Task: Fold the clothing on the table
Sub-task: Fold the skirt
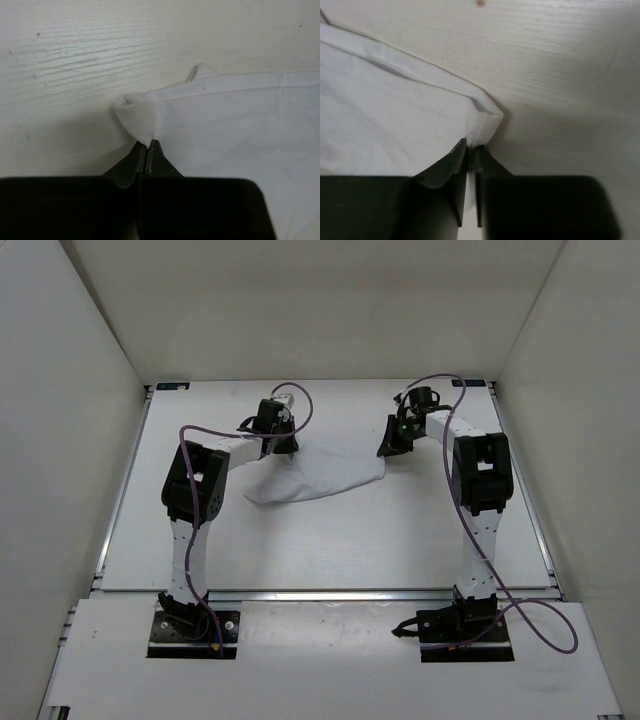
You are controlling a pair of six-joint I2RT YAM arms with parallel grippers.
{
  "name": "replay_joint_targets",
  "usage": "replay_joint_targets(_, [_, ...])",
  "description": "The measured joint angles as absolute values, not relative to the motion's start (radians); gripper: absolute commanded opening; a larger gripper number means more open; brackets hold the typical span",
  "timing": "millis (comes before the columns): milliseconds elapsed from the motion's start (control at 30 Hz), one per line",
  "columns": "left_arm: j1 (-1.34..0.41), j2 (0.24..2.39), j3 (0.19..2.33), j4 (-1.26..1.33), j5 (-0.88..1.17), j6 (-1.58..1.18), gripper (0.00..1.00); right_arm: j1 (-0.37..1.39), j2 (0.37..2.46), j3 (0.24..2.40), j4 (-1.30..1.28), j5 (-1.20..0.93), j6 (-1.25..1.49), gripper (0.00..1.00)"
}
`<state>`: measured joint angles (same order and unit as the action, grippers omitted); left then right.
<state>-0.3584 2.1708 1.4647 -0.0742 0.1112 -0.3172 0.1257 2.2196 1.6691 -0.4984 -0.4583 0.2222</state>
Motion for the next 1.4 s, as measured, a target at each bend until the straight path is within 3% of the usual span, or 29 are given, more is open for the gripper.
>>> replay_joint_targets(200, [-0.357, 2.169, 1.488, -0.109, 0.118, -0.311, 0.00, 0.120, 2.285, 1.800, -0.590, -0.454, 0.208, 0.00])
replay_joint_targets(367, [-0.345, 2.192, 1.736, -0.207, 0.140, -0.282, 0.00, 0.087, 2.331, 2.114, -0.656, -0.464, 0.195, 0.00])
replay_joint_targets(500, [-0.335, 2.176, 1.991, -0.208, 0.156, -0.239, 0.00, 0.023, 2.207, 2.233, -0.581, -0.504, 0.199, 0.00])
replay_joint_targets(633, [-0.344, 2.044, 2.032, -0.205, 0.159, -0.179, 0.00, -0.013, 1.991, 2.225, -0.542, -0.526, 0.177, 0.00])
replay_joint_targets(733, [-0.371, 1.839, 1.843, -0.142, 0.169, -0.142, 0.00, 0.009, 1.761, 2.046, -0.459, -0.519, 0.126, 0.00])
replay_joint_targets(933, [-0.456, 1.390, 1.129, -0.023, 0.117, -0.101, 0.00, 0.138, 1.380, 1.311, -0.294, -0.479, 0.076, 0.00])
replay_joint_targets(1100, [-0.582, 1.181, 0.638, -0.091, 0.100, -0.175, 0.00, 0.179, 1.332, 0.777, -0.326, -0.461, 0.130, 0.00])
replay_joint_targets(1233, [-0.542, 1.032, 0.515, -0.154, 0.121, -0.263, 0.00, 0.224, 1.303, 0.670, -0.379, -0.484, 0.170, 0.00])
replay_joint_targets(1400, [-0.448, 1.111, 0.609, -0.102, 0.118, -0.295, 0.00, 0.216, 1.407, 0.818, -0.306, -0.520, 0.179, 0.00])
